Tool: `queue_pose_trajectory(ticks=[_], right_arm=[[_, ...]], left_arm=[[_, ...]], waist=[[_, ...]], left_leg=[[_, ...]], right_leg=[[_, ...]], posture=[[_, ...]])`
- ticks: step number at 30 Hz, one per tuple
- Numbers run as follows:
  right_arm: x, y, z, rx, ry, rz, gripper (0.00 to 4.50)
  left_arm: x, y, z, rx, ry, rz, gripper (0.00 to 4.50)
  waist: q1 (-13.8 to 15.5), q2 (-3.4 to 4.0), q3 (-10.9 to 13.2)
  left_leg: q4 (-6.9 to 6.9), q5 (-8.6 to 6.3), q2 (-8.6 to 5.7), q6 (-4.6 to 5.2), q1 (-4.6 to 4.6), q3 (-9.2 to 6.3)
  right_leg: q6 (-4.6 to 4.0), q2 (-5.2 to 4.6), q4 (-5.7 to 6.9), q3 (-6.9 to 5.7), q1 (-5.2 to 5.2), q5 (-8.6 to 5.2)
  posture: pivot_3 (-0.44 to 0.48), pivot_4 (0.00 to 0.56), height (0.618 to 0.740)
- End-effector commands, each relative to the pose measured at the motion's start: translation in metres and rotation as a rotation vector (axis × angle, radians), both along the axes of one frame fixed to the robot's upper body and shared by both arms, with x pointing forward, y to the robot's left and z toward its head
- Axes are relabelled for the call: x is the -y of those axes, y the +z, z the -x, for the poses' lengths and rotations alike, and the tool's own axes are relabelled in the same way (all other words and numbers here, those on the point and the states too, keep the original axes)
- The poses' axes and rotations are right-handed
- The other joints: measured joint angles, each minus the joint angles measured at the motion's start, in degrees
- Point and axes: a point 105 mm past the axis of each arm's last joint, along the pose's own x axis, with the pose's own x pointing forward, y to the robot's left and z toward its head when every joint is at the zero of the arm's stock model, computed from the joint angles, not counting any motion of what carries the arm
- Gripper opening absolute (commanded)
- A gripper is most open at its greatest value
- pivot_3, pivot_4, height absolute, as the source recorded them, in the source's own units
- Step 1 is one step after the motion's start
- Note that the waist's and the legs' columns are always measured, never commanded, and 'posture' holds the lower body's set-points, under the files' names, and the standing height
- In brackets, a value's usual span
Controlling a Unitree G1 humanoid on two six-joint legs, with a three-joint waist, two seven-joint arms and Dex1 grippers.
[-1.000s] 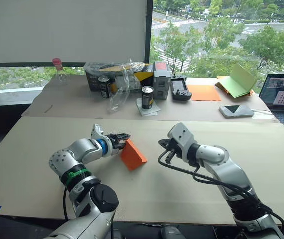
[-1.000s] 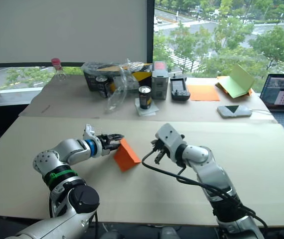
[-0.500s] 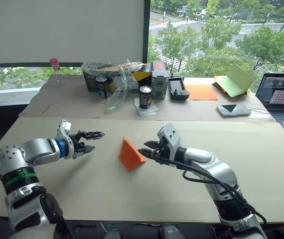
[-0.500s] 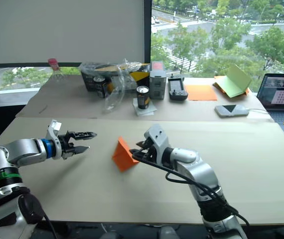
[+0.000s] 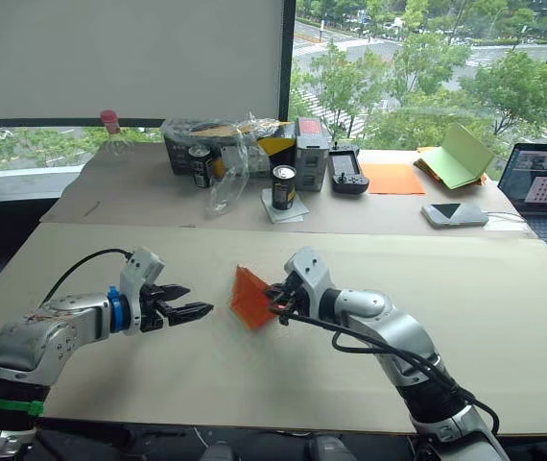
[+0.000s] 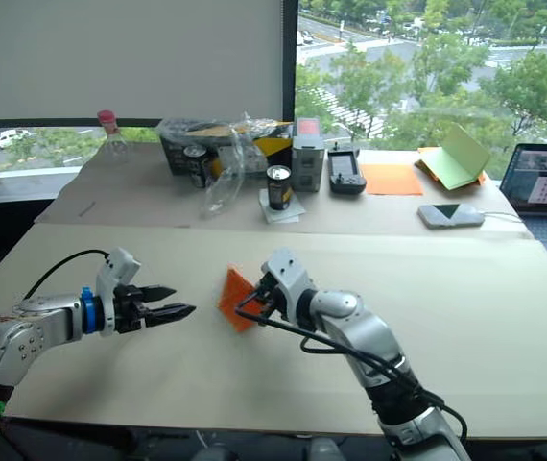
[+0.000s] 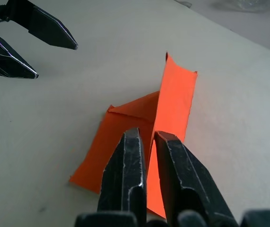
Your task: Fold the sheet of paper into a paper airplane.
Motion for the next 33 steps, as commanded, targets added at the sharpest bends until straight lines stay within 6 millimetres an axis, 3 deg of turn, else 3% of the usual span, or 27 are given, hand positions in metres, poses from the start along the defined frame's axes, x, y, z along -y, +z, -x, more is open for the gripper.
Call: queue_pose_trajectory(ticks=[1, 7, 12, 19, 28, 33], right_arm=[[-0.002, 0.014, 0.002, 0.082, 0.064, 0.03, 0.02], [0.023, 0.02, 0.008, 0.259, 0.256, 0.242, 0.02], [0.043, 0.012, 0.012, 0.426, 0.444, 0.435, 0.02], [0.045, 0.002, 0.018, 0.579, 0.641, 0.482, 0.02], [0.041, -0.01, 0.026, 0.666, 0.713, 0.466, 0.02], [0.044, -0.017, 0.022, 0.661, 0.69, 0.488, 0.0]], left_arm=[[0.0, 0.017, 0.006, 0.021, -0.08, 0.048, 4.5], [0.011, 0.024, 0.016, 0.066, -0.205, 0.072, 4.5], [0.019, 0.025, 0.015, 0.09, -0.248, 0.084, 4.5], [0.033, 0.023, 0.009, 0.134, -0.323, 0.064, 4.5], [0.06, 0.015, -0.005, 0.216, -0.464, -0.006, 4.5], [0.071, 0.011, -0.018, 0.251, -0.491, -0.03, 3.06]], waist=[[-0.1, 0.0, 0.0], [0.1, 0.0, 0.0], [-0.1, -0.01, 0.0], [-0.1, -0.02, 0.0], [0.1, -0.02, 0.0], [0.1, -0.03, 0.0]], left_leg=[[0.0, -0.01, 0.0, 0.02, 0.0, 0.0], [-0.01, -0.03, 0.01, 0.05, -0.02, -0.01], [-0.01, -0.04, 0.03, 0.06, 0.0, 0.0], [-0.02, -0.04, 0.09, 0.07, -0.01, 0.03], [0.01, -0.03, 0.08, 0.07, 0.0, 0.02], [0.04, -0.03, 0.07, 0.07, -0.02, 0.02]], right_leg=[[0.01, 0.0, -0.01, 0.0, 0.0, 0.0], [0.05, -0.01, -0.07, -0.02, 0.03, -0.03], [0.07, 0.01, -0.24, -0.03, 0.09, -0.02], [0.05, 0.06, -0.26, -0.03, 0.1, 0.0], [0.01, 0.07, -0.25, -0.03, 0.13, 0.03], [0.02, 0.07, -0.25, -0.02, 0.14, 0.04]], posture=[[0.0, 0.15, 0.732], [0.0, 0.15, 0.732], [0.0, 0.15, 0.732], [0.0, 0.15, 0.732], [0.0, 0.15, 0.732], [0.0, 0.15, 0.732]])
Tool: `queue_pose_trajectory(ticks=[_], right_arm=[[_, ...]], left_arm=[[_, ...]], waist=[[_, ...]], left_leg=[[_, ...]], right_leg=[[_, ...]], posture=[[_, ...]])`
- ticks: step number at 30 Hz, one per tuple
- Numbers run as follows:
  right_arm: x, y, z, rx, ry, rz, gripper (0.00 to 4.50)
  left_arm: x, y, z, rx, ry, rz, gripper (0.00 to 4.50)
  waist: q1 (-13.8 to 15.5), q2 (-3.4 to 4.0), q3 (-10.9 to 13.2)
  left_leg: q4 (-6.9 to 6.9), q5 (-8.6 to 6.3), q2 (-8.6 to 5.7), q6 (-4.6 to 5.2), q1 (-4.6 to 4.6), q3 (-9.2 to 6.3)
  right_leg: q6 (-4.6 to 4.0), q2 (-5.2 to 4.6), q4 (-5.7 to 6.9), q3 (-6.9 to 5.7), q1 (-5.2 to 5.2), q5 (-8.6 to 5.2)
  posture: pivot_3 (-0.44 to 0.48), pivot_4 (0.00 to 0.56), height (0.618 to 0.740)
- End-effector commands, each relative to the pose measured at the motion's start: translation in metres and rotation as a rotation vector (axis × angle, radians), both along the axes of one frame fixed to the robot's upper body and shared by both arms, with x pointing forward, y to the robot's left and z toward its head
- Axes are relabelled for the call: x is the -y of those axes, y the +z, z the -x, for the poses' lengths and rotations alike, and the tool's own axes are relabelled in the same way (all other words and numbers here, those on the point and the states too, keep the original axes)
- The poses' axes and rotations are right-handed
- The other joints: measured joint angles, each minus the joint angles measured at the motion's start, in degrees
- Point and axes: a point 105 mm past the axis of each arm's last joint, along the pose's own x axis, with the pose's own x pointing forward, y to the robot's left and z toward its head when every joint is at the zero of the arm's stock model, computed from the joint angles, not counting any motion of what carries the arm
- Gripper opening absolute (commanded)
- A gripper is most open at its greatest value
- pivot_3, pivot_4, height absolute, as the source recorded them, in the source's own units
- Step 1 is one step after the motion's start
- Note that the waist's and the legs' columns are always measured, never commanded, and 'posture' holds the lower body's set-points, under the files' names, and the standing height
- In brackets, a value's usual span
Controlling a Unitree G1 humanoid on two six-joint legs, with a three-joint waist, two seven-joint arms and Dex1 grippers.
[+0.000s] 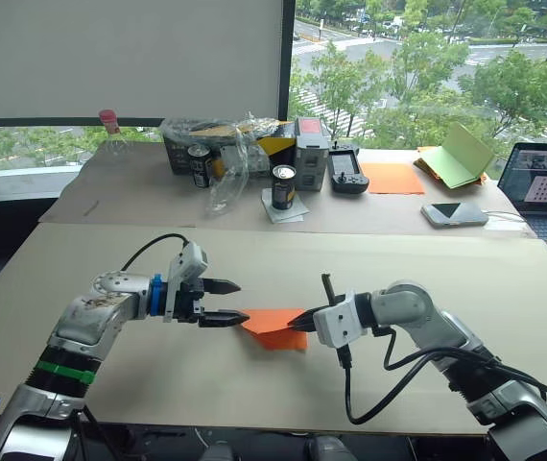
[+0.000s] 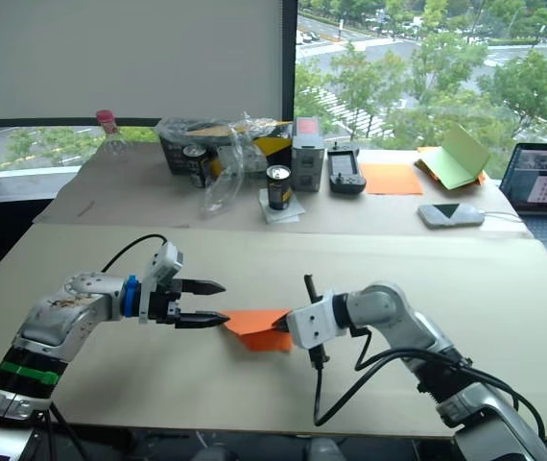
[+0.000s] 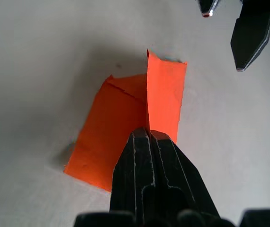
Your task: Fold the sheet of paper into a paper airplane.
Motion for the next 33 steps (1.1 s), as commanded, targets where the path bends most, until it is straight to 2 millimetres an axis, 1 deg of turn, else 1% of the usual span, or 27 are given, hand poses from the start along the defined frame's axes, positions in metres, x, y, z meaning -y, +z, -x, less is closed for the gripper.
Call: queue_pose_trajectory(ticks=[1, 9, 13, 16, 23, 26, 29, 32, 33], right_arm=[[0.0, 0.005, -0.001, 0.037, -0.003, -0.032, 0.0], [0.0, 0.002, 0.002, 0.038, -0.02, -0.044, 0.0], [-0.001, 0.004, 0.004, 0.037, -0.013, -0.056, 0.0], [-0.001, 0.005, 0.007, 0.032, -0.009, -0.065, 0.0], [-0.003, 0.004, 0.017, 0.004, 0.011, -0.077, 0.0], [-0.002, 0.0, 0.018, -0.005, -0.004, -0.073, 0.0], [-0.001, 0.002, 0.014, -0.027, -0.048, -0.106, 0.0], [0.001, 0.005, 0.014, -0.043, -0.066, -0.118, 0.93], [0.002, 0.004, 0.014, -0.042, -0.07, -0.113, 1.3]], left_arm=[[0.005, 0.005, -0.009, 0.065, -0.018, -0.017, 2.72], [0.018, -0.026, -0.014, 0.058, -0.05, -0.094, 0.02], [0.021, -0.035, -0.018, 0.065, -0.054, -0.128, 0.02], [0.022, -0.038, -0.018, 0.064, -0.064, -0.136, 0.02], [0.023, -0.051, -0.008, 0.03, -0.107, -0.155, 0.02], [0.023, -0.055, -0.002, 0.005, -0.125, -0.161, 0.02], [0.023, -0.06, 0.004, -0.028, -0.136, -0.164, 0.02], [0.023, -0.063, 0.01, -0.049, -0.15, -0.17, 0.0], [0.024, -0.063, 0.013, -0.053, -0.161, -0.173, 0.0]], waist=[[-0.1, 0.0, 0.0], [-0.1, 0.0, 0.0], [-0.1, 0.0, 0.0], [-0.1, 0.0, 0.0], [-0.1, 0.0, 0.0], [-0.1, 0.0, 0.0], [-0.1, 0.0, 0.0], [-0.1, 0.0, 0.0], [-0.1, 0.0, 0.0]], left_leg=[[0.0, 0.0, 0.0, 0.0, 0.0, 0.0], [0.02, 0.0, -0.01, 0.01, 0.02, -0.01], [0.04, 0.0, -0.01, 0.01, 0.01, -0.01], [0.04, 0.0, -0.01, 0.01, 0.01, -0.01], [0.06, 0.0, -0.01, 0.02, 0.03, -0.01], [0.06, 0.0, -0.01, 0.02, 0.04, -0.02], [0.12, -0.01, -0.02, 0.02, 0.04, -0.01], [0.26, -0.03, -0.02, 0.06, 0.07, -0.02], [0.28, -0.03, -0.02, 0.06, 0.07, -0.02]], right_leg=[[0.0, 0.0, 0.0, 0.0, 0.0, 0.0], [-0.01, 0.0, 0.03, 0.01, 0.01, 0.01], [0.0, 0.0, 0.05, 0.0, 0.01, 0.01], [0.0, 0.0, 0.06, 0.0, 0.01, 0.01], [0.0, 0.0, 0.09, 0.0, 0.03, 0.01], [0.0, 0.0, 0.1, 0.0, 0.05, 0.01], [0.0, 0.0, 0.14, 0.01, 0.05, 0.01], [0.03, 0.0, 0.33, 0.01, 0.06, -0.02], [0.03, 0.0, 0.37, 0.01, 0.06, -0.02]], posture=[[0.0, 0.15, 0.732], [0.0, 0.15, 0.732], [0.0, 0.15, 0.732], [0.0, 0.15, 0.732], [0.0, 0.15, 0.732], [0.0, 0.15, 0.732], [0.0, 0.15, 0.732], [0.0, 0.15, 0.732], [0.0, 0.15, 0.732]])
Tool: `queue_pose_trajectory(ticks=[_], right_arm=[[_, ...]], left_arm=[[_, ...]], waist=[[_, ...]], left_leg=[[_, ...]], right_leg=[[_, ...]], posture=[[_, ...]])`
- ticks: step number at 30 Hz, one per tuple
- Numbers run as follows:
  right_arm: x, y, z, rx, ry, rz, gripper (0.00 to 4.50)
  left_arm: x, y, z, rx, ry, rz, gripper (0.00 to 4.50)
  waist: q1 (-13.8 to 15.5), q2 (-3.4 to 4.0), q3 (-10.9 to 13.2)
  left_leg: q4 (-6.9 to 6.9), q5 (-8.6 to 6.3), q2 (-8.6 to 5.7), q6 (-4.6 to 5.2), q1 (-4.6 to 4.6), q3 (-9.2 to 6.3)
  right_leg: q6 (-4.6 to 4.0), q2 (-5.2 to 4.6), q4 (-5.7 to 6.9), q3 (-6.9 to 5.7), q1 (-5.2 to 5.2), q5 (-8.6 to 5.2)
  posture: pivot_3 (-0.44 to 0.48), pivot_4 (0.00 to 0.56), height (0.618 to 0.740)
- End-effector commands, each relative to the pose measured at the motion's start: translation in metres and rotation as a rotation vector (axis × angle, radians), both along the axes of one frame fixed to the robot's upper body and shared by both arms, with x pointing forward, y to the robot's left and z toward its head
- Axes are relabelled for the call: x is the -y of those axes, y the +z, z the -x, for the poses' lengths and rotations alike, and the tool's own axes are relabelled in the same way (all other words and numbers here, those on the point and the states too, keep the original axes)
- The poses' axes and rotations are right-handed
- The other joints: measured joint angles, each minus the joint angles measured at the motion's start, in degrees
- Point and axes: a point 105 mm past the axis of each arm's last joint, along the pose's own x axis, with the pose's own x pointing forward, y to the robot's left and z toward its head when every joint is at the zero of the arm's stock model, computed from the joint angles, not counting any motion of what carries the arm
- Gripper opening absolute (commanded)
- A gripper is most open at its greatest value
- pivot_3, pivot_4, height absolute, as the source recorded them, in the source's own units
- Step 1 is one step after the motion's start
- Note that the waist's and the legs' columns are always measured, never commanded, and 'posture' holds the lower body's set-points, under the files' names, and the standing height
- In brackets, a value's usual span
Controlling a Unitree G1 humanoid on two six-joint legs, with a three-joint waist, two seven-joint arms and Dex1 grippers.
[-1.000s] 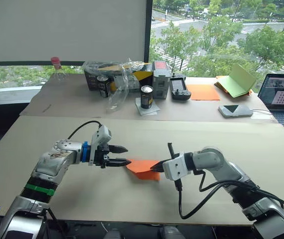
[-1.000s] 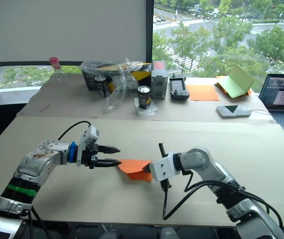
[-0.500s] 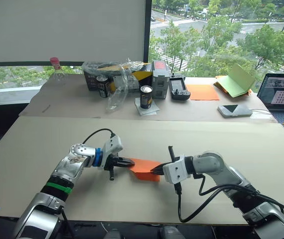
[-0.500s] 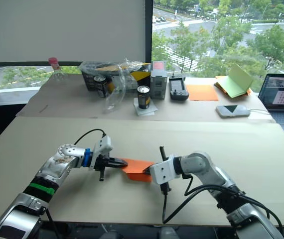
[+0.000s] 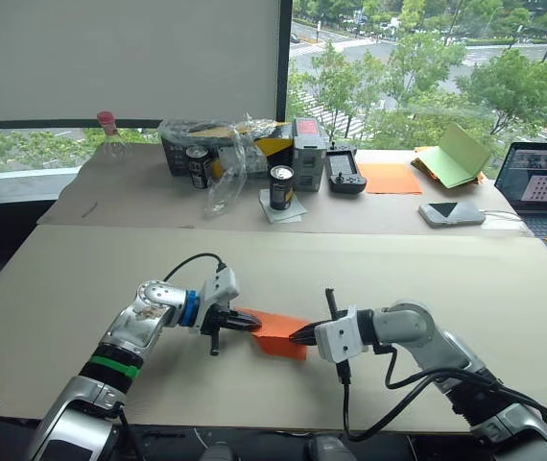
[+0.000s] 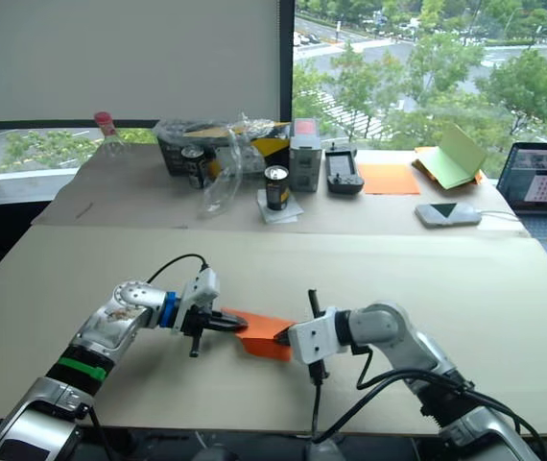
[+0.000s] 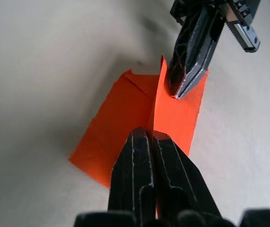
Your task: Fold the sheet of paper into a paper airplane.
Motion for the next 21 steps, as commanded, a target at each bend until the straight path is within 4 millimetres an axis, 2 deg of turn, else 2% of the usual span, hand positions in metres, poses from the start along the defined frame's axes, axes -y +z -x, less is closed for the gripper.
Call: queue_pose_trajectory(ticks=[1, 7, 17, 21], right_arm=[[0.003, 0.014, -0.001, 0.033, -0.017, -0.042, 1.64], [0.012, 0.015, -0.005, 0.082, -0.056, -0.018, 3.68], [0.003, 0.009, 0.004, 0.075, -0.051, -0.038, 3.68], [-0.002, 0.007, 0.001, 0.086, -0.087, -0.055, 3.68]], left_arm=[[0.002, -0.009, 0.015, -0.058, -0.044, -0.031, 0.0], [0.002, -0.008, 0.016, -0.07, -0.032, -0.027, 0.0], [-0.004, 0.004, -0.004, -0.058, 0.051, 0.032, 0.0], [-0.008, 0.01, -0.012, -0.051, 0.074, 0.044, 0.0]], waist=[[0.0, 0.0, 0.0], [0.1, 0.0, 0.0], [0.1, 0.0, 0.0], [0.0, 0.0, 0.0]], left_leg=[[0.03, 0.0, 0.0, 0.0, 0.01, 0.0], [0.09, 0.0, -0.01, 0.0, 0.04, 0.0], [0.12, 0.0, -0.01, 0.0, 0.06, 0.0], [0.12, 0.0, -0.01, 0.0, 0.04, 0.0]], right_leg=[[0.0, 0.0, 0.02, 0.0, 0.01, 0.0], [0.01, 0.0, 0.05, 0.0, 0.07, -0.01], [0.02, 0.01, 0.08, 0.0, 0.08, -0.01], [0.01, 0.01, 0.1, 0.01, 0.05, -0.01]], posture=[[0.0, 0.15, 0.732], [0.0, 0.15, 0.732], [0.0, 0.15, 0.732], [0.0, 0.15, 0.732]])
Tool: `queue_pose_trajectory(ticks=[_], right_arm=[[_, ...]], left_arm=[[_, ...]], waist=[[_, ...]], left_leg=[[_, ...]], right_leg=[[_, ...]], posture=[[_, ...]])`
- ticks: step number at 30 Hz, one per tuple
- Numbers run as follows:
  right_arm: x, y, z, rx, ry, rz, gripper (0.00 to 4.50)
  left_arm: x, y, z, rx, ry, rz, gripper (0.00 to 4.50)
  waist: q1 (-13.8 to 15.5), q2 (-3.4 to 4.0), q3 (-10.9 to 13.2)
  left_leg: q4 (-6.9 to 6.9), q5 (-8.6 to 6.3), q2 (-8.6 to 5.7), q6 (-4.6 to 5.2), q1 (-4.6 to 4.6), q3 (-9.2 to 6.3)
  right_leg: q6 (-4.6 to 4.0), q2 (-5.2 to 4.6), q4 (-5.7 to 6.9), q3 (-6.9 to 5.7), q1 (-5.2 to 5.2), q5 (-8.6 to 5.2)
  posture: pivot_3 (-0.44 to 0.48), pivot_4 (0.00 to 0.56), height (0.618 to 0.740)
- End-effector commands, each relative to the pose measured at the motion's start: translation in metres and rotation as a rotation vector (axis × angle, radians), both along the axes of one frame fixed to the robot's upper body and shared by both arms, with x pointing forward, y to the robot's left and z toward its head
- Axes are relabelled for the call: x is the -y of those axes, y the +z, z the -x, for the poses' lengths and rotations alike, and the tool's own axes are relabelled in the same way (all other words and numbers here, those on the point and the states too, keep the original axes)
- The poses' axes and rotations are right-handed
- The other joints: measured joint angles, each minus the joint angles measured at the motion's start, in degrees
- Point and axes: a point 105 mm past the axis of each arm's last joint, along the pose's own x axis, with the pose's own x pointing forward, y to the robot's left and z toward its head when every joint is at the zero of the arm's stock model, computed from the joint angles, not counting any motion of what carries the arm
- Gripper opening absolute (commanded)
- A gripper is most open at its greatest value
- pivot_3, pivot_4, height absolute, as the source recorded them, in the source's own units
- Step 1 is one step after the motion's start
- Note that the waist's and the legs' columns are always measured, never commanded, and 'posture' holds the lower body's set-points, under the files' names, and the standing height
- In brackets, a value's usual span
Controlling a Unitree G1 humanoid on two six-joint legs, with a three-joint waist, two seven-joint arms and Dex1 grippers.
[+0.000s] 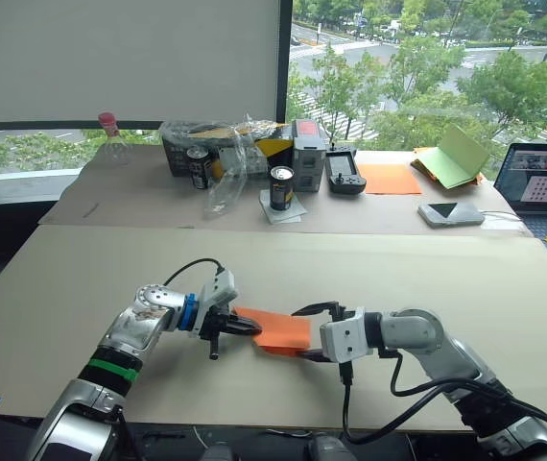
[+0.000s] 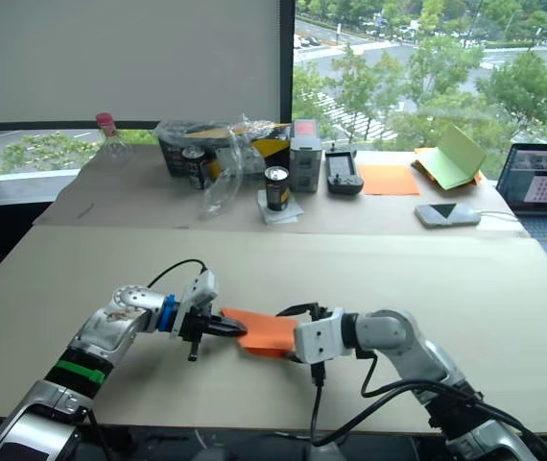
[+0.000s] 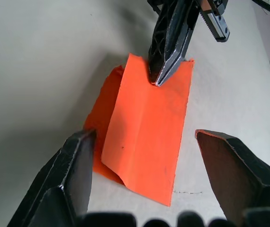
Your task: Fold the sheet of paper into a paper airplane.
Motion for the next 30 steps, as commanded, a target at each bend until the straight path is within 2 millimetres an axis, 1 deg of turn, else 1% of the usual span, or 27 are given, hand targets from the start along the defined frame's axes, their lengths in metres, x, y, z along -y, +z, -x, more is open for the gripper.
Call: queue_pose_trajectory(ticks=[1, 5, 6, 9, 13, 16, 21, 24, 30], right_arm=[[-0.006, 0.009, -0.003, 0.047, -0.024, -0.032, 3.68], [-0.01, 0.012, -0.006, 0.049, -0.057, -0.058, 3.68], [-0.011, 0.013, -0.005, 0.044, -0.059, -0.067, 3.44], [-0.013, 0.013, -0.002, 0.029, -0.058, -0.076, 2.55], [-0.015, 0.011, 0.005, 0.009, -0.036, -0.075, 1.12], [-0.014, 0.01, 0.006, 0.016, -0.018, -0.068, 0.06], [-0.01, 0.012, 0.007, 0.026, 0.027, -0.052, 0.02], [-0.01, 0.017, 0.01, 0.029, 0.075, -0.063, 0.02], [-0.013, 0.017, 0.017, 0.009, 0.134, -0.061, 0.02]], left_arm=[[-0.005, 0.008, -0.008, 0.02, 0.022, 0.005, 0.0], [-0.005, 0.003, -0.007, 0.019, 0.011, -0.011, 0.0], [-0.005, 0.002, -0.007, 0.018, 0.01, -0.01, 0.0], [-0.004, 0.002, -0.008, 0.019, 0.008, -0.009, 0.0], [-0.006, 0.006, -0.012, 0.024, 0.01, -0.005, 0.0], [-0.009, 0.009, -0.013, 0.023, 0.001, 0.0, 0.0], [-0.012, 0.015, -0.008, 0.022, -0.048, 0.024, 0.0], [-0.011, 0.023, -0.004, 0.024, -0.077, 0.065, 0.0], [-0.008, 0.019, 0.002, 0.052, -0.114, 0.043, 0.0]], waist=[[0.0, 0.0, 0.0], [0.0, 0.0, 0.0], [0.0, 0.0, 0.0], [0.1, 0.0, 0.0], [0.1, 0.0, 0.0], [0.0, 0.0, 0.0], [0.0, 0.0, 0.0], [0.0, 0.0, 0.0], [0.0, 0.0, 0.0]], left_leg=[[0.0, 0.0, 0.0, 0.0, 0.0, 0.0], [0.0, 0.0, 0.0, 0.0, -0.02, 0.0], [0.0, 0.0, 0.0, 0.0, -0.02, 0.0], [0.0, 0.0, 0.0, 0.0, -0.01, 0.0], [0.0, 0.0, 0.0, 0.0, -0.02, 0.0], [0.01, 0.0, -0.01, 0.0, 0.0, 0.0], [0.01, 0.0, 0.0, 0.0, -0.05, 0.0], [0.01, 0.0, -0.01, 0.0, -0.05, 0.0], [0.01, 0.0, 0.0, 0.0, -0.05, -0.01]], right_leg=[[0.0, 0.0, 0.01, 0.0, -0.01, 0.0], [0.0, 0.0, -0.01, 0.0, -0.01, 0.0], [0.0, 0.0, -0.01, 0.0, -0.01, 0.0], [0.0, 0.0, 0.0, 0.0, 0.0, 0.0], [0.0, 0.0, 0.0, 0.0, 0.0, 0.0], [0.0, 0.0, 0.0, 0.0, 0.0, 0.0], [0.01, 0.0, -0.01, 0.0, -0.03, 0.0], [0.01, 0.0, -0.01, 0.0, -0.03, 0.0], [0.01, 0.0, -0.02, 0.0, -0.03, -0.01]], posture=[[0.0, 0.15, 0.732], [0.0, 0.15, 0.732], [0.0, 0.15, 0.732], [0.0, 0.15, 0.732], [0.0, 0.15, 0.732], [0.0, 0.15, 0.732], [0.0, 0.15, 0.732], [0.0, 0.15, 0.732], [0.0, 0.15, 0.732]])
